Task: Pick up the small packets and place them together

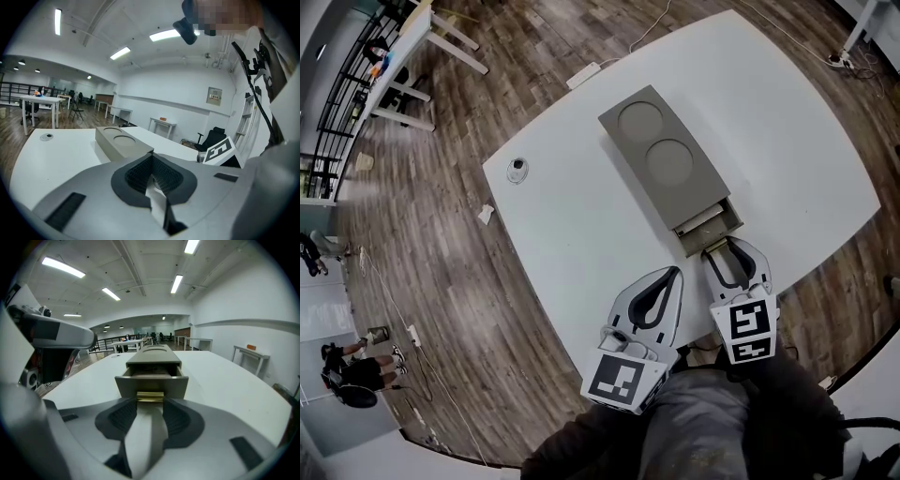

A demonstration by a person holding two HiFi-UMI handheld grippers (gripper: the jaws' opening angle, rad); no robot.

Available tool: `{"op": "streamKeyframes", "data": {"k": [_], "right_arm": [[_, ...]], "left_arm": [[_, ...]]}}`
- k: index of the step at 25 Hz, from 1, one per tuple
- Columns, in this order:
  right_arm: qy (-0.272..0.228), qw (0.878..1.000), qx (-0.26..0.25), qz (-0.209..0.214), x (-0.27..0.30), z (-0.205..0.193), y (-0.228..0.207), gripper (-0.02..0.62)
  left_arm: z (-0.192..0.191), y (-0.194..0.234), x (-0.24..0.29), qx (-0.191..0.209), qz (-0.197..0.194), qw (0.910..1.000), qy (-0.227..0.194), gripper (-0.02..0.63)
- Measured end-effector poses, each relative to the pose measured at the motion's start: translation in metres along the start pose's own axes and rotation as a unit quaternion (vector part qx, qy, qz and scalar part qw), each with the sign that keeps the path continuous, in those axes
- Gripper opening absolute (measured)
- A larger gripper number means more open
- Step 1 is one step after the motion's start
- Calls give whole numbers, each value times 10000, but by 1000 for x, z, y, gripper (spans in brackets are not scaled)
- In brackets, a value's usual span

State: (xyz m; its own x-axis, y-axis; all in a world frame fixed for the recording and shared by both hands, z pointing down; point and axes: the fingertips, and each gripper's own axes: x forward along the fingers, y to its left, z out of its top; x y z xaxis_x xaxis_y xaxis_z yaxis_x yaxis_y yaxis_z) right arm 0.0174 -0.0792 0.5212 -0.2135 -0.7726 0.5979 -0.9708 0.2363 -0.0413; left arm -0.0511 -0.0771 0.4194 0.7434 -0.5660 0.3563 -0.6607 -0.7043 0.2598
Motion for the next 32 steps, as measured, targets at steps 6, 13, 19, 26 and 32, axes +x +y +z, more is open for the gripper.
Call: {"op": "streamKeyframes", "data": {"k": [6, 13, 19, 26, 32], "right_arm": [[-143, 9998, -98, -87, -2, 0, 0, 179], [-211, 9996, -106, -178, -4, 2, 0, 178], [-233, 9995, -113, -173, -14, -4, -1, 176], [-296, 9995, -56, -91, -45, -26, 3, 176], [-249, 9996, 34, -111, -77, -57, 8, 175]], "left_arm": [[1, -12, -6, 39, -205, 9997, -88, 3], [3, -15, -23, 144, -359, 9990, -213, 3], [-2, -25, -32, 173, -217, 9992, -275, 3], [-7, -60, -39, 268, -192, 9992, -242, 3], [-18, -92, -51, 371, -269, 9989, -138, 3]]}}
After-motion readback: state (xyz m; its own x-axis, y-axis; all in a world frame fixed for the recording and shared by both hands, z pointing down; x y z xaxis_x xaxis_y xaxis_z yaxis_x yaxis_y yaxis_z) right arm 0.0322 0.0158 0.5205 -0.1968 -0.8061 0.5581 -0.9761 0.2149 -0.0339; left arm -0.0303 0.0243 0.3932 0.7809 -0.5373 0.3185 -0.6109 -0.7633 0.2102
